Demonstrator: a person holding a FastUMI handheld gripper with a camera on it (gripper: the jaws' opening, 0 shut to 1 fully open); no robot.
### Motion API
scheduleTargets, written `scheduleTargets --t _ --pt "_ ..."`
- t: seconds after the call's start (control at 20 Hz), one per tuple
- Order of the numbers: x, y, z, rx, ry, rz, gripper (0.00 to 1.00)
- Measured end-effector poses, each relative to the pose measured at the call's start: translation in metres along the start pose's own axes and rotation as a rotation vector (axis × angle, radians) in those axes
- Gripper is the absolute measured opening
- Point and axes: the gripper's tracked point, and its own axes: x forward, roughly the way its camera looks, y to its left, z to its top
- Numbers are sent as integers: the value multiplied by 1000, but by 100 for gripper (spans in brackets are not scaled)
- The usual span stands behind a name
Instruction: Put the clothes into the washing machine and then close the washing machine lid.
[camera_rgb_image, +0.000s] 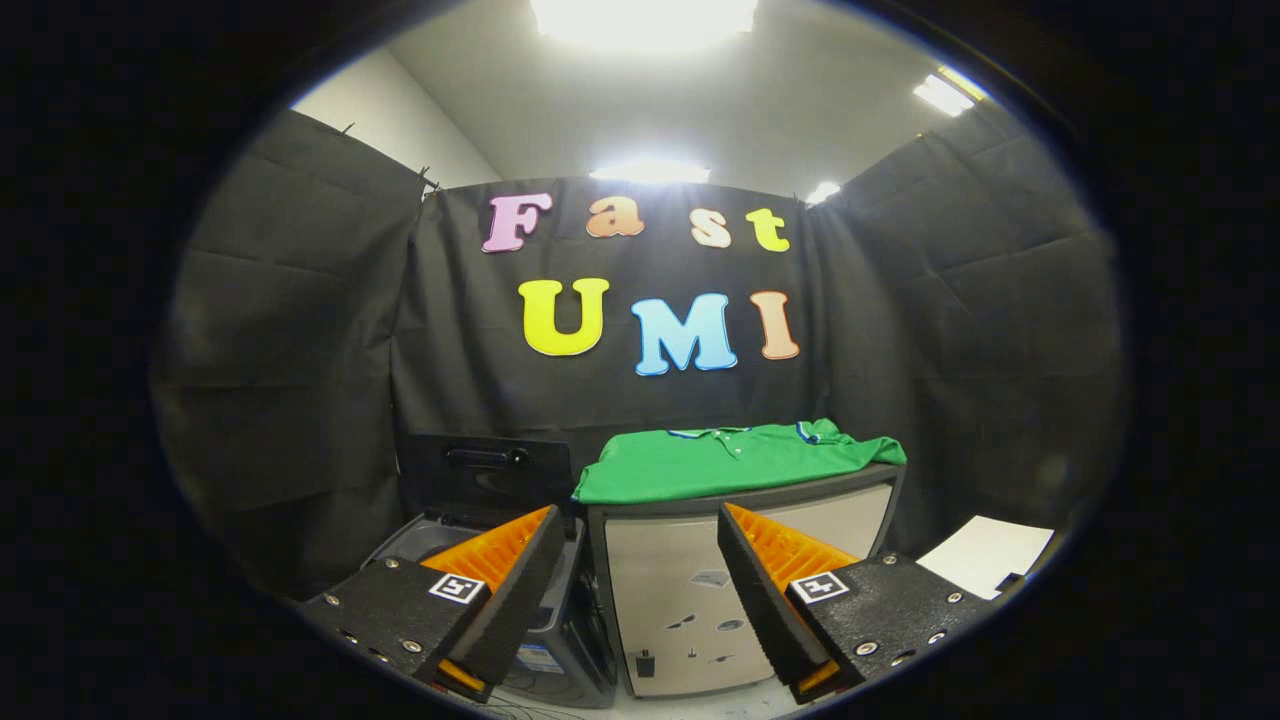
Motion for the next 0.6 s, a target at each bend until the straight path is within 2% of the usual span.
scheduleTargets --t 0.2,0.6 --pt "-2 0 -17 8 32 -4 95" --pt "-2 4 -19 24 45 0 95"
